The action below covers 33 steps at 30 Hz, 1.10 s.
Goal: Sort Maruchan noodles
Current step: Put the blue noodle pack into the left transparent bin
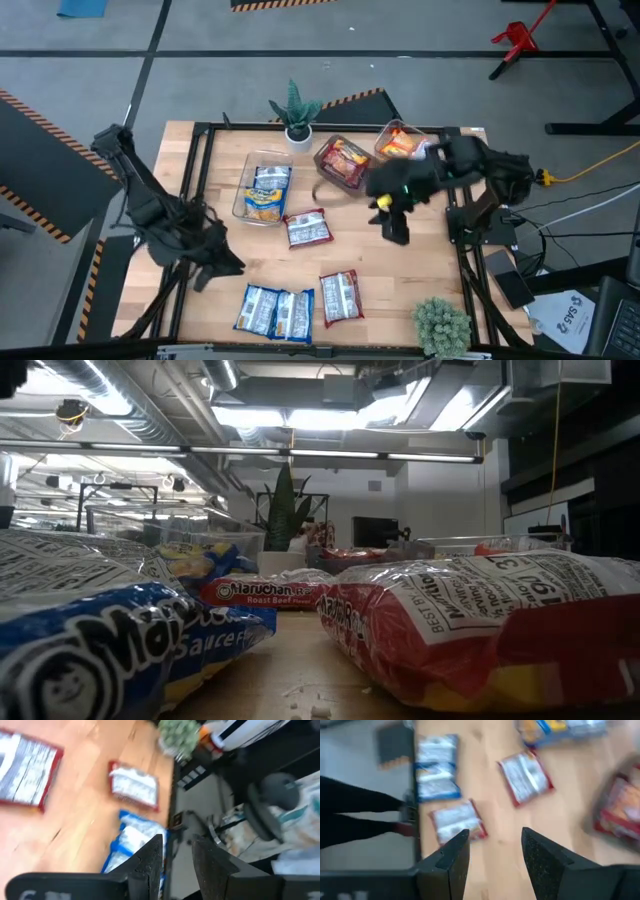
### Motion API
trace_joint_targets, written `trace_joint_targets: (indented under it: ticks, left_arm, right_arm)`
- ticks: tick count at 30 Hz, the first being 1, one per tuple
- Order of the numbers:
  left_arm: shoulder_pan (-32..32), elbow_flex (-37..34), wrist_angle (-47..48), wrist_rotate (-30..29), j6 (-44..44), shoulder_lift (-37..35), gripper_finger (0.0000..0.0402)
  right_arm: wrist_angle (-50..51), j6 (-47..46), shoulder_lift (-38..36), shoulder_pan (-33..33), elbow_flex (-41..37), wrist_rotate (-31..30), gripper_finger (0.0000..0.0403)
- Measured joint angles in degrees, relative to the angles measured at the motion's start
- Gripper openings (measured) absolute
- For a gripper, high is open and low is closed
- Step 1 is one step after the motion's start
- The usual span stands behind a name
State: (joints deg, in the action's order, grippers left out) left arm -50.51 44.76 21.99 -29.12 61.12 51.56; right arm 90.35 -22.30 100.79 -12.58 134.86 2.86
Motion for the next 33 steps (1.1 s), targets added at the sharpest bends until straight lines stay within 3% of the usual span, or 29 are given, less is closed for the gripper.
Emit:
trace_joint_targets:
  ticks: [6,13,19,27,31,33]
  left_arm:
    - [1.8,0.0,1.3,4.5,1.7,8.5,0.0098]
    - [1.8,0.0,1.3,10.0,2.9,18.1,0.0098]
    - [1.7,0.0,0.0,17.1,1.3,23.3,0.0098]
    - [1.4,0.0,-0.3,21.2,1.3,25.7,0.0098]
    - [1.4,0.0,-0.3,20.4,1.5,25.7,0.0099]
    - [1.3,0.0,-0.2,16.7,1.5,25.7,0.0099]
  right_arm:
    - [-1.8,-6.3,-0.5,-11.5,-3.5,-13.6,0.0162]
    - [-2.4,-21.2,-0.5,-22.1,-14.4,-26.7,0.0173]
    - [-8.5,-32.0,-0.4,-26.9,-28.9,-27.3,0.0229]
    - [-27.0,-38.8,-0.3,-28.0,-45.0,-24.8,0.0316]
    - [-34.7,-39.2,-0.3,-27.9,-49.5,-25.1,0.0332]
    - [-37.7,-40.0,-0.3,-27.9,-50.8,-25.5,0.0334]
